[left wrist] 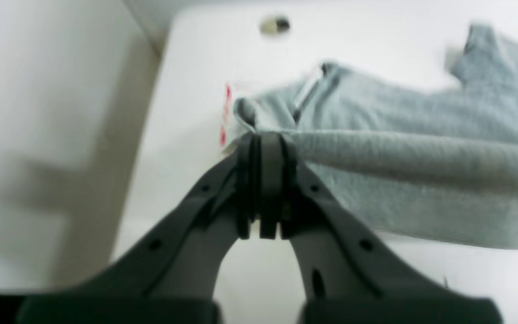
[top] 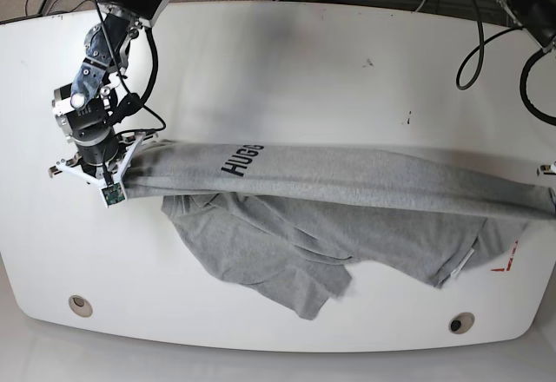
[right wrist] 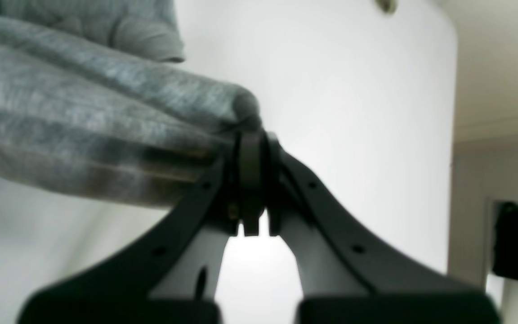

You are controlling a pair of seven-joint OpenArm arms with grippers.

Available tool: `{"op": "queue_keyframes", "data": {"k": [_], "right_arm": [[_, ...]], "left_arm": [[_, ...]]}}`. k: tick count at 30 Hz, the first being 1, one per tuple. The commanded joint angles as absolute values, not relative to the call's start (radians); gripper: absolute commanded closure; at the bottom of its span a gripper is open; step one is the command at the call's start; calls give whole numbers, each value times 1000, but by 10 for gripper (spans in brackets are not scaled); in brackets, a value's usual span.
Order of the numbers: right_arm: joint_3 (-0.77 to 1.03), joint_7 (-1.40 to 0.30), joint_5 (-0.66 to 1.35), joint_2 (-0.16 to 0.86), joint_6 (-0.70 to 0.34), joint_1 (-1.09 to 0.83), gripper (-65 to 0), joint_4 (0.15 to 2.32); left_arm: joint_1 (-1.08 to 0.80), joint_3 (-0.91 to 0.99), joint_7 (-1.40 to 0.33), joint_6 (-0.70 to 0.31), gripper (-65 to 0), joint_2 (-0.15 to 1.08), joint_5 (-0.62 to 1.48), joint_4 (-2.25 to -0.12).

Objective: Fold the T-shirt properly
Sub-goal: 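Swing the stretched shirt forward and lower it onto the table, then drag the shirt edge back along the table with both grippers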

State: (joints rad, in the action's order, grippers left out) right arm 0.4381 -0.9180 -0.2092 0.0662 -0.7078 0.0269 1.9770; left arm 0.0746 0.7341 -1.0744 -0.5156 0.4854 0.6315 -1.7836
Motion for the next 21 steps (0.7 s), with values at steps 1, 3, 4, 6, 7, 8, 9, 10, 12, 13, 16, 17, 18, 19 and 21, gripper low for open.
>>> {"op": "queue_keyframes", "data": {"k": [1,3,4,6,7,8,9,10,12,13,16,17,18,19,21], "right_arm": [[452,-897,-213,61,-698,8,-8,2020],[455,-897,-213,54,-698,-18,-8,2025],[455,-897,-213,53,-698,-28,-8,2026],[455,-897,-213,51,-698,-61,-8,2026],[455,-897,-213,50,-698,-73,-8,2026],[455,-897,-213,50,-698,-93,-8,2026],[455,-897,-213,50,-698,-104,-8,2026],[455,-897,-213,50,-698,-114,-8,2026],[456,-897,-213,50,-698,-140,-8,2026],[456,-897,-213,50,-698,-156,-8,2026],[456,-897,-213,50,-698,-191,-8,2026],[456,-897,-213,50,-698,-199,-8,2026],[456,-897,-213,50,-698,-216,-6,2026],[456,-897,-213,50,-698,-225,-6,2026],[456,-897,-213,50,-698,-245,-6,2026]], "left_arm": [[19,777,-1044,-513,0,515,650,-1802],[-27,800,-1044,-536,0,515,654,-1802],[-45,812,-1044,-549,0,515,654,-1804],[-85,843,-1044,-579,0,515,653,-1804],[-102,855,-1044,-590,0,515,653,-1804],[-131,875,-1044,-604,0,515,651,-1804],[-148,889,-1044,-611,0,515,651,-1804],[-168,901,-1044,-621,0,515,651,-1804],[-206,924,-1044,-638,0,515,651,-1804],[-229,934,-1044,-648,0,515,651,-1804],[-278,946,-1044,-670,0,515,651,-1804],[-289,946,-1044,-673,0,515,651,-1804],[-317,946,-1044,-676,0,515,651,-1804],[-332,946,-1044,-676,0,515,651,-1804],[-364,946,-1044,-680,0,513,651,-1802]]}}
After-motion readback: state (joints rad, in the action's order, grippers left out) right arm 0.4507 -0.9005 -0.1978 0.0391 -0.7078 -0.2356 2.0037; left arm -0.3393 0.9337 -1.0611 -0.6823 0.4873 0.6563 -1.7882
